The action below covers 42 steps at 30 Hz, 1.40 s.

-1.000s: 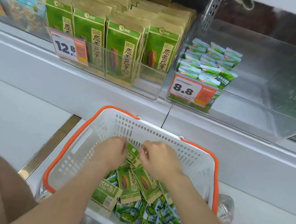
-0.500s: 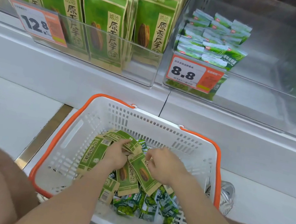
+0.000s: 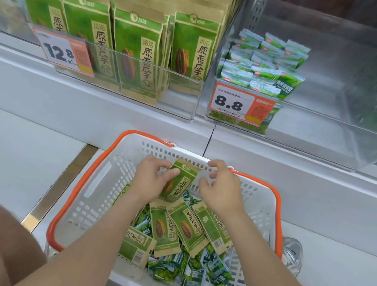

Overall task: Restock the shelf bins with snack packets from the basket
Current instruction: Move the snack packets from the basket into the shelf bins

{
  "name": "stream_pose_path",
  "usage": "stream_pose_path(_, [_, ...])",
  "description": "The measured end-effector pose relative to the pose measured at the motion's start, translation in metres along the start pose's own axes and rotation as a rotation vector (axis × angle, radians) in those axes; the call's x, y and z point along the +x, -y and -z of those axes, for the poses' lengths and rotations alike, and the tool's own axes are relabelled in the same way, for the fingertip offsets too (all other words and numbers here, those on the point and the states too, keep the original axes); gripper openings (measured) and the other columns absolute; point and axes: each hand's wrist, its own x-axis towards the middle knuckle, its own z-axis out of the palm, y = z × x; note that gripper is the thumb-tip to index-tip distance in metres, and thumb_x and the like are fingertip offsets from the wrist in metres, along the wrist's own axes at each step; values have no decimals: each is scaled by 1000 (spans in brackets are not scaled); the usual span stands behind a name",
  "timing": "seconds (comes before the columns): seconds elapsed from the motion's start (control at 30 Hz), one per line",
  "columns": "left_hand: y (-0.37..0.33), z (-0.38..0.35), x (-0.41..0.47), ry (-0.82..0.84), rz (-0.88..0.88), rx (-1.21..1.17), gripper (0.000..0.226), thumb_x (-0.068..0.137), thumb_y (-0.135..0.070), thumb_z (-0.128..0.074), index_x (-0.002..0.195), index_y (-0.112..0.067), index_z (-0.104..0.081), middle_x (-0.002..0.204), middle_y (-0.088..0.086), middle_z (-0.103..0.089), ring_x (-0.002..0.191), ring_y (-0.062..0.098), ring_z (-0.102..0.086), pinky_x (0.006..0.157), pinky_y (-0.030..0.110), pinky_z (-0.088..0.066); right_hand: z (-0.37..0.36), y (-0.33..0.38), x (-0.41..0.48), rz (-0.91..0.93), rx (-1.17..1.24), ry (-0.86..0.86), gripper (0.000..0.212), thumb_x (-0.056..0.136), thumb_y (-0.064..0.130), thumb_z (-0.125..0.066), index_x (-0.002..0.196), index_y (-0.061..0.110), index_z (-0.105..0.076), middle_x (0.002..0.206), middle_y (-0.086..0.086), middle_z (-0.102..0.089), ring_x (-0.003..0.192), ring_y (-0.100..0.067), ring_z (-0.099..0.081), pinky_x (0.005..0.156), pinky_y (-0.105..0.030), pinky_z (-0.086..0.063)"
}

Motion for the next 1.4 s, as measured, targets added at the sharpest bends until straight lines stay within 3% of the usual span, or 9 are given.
stream_pose_path(0.1, [-19,19,-5,215,75,-309,18,98,-30,-73,84,-20,-77,92,6,-76,90,28,-72,89,49,-58,11,16,3,-12,360,135,35,94,36,-75,126,26,-64,108,3,-70,95,-17,-70,81,-40,-61])
stream_pose_path(0.2, [-39,33,-14,282,82,-498,15,101,-27,-68,89,-20,-73,93,6,-77,83,20,-72,77,39,-57,22,32,4,72,477,153,15,98,26,-72,102,12,-75,89,-6,-79,83,-22,-76,80,-51,-61])
stream_pose_path(0.33, [-46,55,-21,451,54,-440,46,83,-12,-87,125,-17,-70,118,4,-78,112,22,-73,93,40,-57,37,52,-1,183,578,43,6,98,17,-71,96,18,-77,83,-1,-80,78,-18,-77,74,-44,-62])
stream_pose_path(0.47, [-49,71,-28,520,41,-403,61,72,7,-90,127,-10,-70,119,10,-77,114,30,-73,100,49,-56,51,72,-9,211,582,-100,10,97,19,-72,94,25,-78,76,2,-78,68,-16,-74,60,-36,-56])
stream_pose_path(0.6, [-65,83,-29,435,-16,-423,56,72,12,-87,122,-5,-72,114,13,-78,107,30,-75,99,49,-58,61,90,-22,399,389,-264,11,93,42,-68,98,34,-73,74,3,-74,66,-22,-69,60,-47,-55])
stream_pose_path(0.77, [-104,103,-24,251,-148,-445,44,77,16,-81,111,-11,-74,103,10,-80,97,29,-77,96,52,-59,88,131,-39,647,233,-341,18,95,32,-71,110,27,-64,84,15,-71,71,-12,-69,61,-41,-56])
stream_pose_path(1.0, [-149,125,-10,-535,-572,-59,46,85,-2,-78,125,-21,-66,117,-5,-59,106,-3,-58,95,13,-45,140,192,-47,830,389,-734,12,98,13,-72,104,9,-62,91,8,-69,81,-13,-69,70,-38,-57])
stream_pose_path(1.2, [-148,122,-2,-513,-577,319,47,88,-6,-70,133,-20,-67,130,-1,-55,126,22,-50,104,48,-46,158,211,-18,804,126,-645,13,100,19,-67,108,13,-58,92,3,-70,81,-20,-65,74,-42,-52])
stream_pose_path(1.4, [-153,130,-1,-475,-521,398,43,90,-9,-70,129,-27,-71,115,-6,-56,117,22,-48,90,47,-49,150,224,27,570,-472,-595,26,97,41,-65,117,25,-65,97,0,-71,105,-30,-58,91,-43,-34])
